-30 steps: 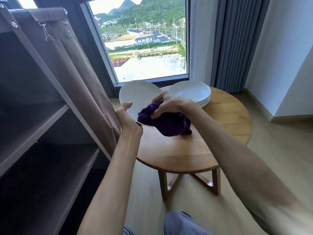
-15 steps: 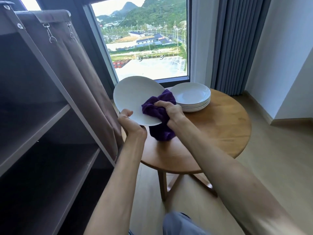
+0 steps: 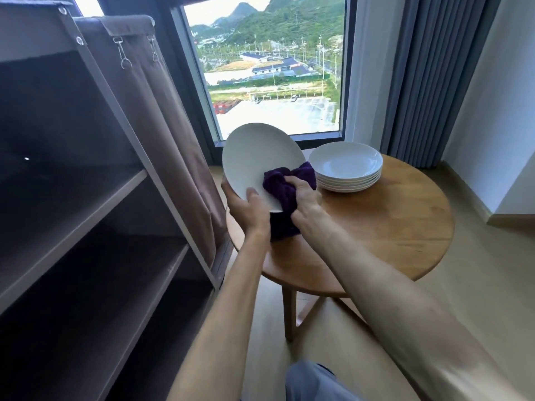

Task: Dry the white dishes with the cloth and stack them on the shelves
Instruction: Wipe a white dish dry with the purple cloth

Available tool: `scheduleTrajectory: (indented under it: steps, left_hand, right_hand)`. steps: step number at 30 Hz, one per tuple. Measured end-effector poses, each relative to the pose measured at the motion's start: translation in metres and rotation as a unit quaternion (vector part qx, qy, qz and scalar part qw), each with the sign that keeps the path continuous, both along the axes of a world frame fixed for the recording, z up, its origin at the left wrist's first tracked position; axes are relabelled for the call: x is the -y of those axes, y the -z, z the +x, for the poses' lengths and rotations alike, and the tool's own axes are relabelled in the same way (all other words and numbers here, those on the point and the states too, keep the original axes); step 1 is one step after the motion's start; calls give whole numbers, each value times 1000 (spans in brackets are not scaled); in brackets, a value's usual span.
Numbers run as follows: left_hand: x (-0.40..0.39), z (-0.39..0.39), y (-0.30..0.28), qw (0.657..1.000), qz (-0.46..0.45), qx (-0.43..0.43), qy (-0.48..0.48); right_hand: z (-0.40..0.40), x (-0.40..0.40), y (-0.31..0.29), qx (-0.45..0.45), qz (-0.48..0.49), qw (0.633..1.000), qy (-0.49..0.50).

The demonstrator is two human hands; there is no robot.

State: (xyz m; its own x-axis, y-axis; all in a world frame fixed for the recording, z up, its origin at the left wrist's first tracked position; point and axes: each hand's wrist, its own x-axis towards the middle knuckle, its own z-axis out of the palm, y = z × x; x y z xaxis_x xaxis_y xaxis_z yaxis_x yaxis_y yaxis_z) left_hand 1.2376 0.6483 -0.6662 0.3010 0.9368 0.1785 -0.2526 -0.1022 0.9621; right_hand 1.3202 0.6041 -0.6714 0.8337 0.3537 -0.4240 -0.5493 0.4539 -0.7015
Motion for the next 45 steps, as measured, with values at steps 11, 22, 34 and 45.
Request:
scheduleTrajectory:
  steps: [11, 22, 34, 45]
  left_hand:
    - [-55, -37, -41, 971, 68, -26, 229]
    - [-49, -48, -29, 928, 199, -201, 243]
    - [-16, -35, -13, 973, 123, -52, 187]
    - [-48, -52, -70, 876, 295, -257, 284]
  right_hand:
    - [30, 11, -22, 153, -37, 986, 59]
    - [14, 10, -2, 82, 15, 995, 45]
    - [2, -19, -15, -49, -18, 998, 36]
    - [29, 11, -26, 243, -94, 964, 57]
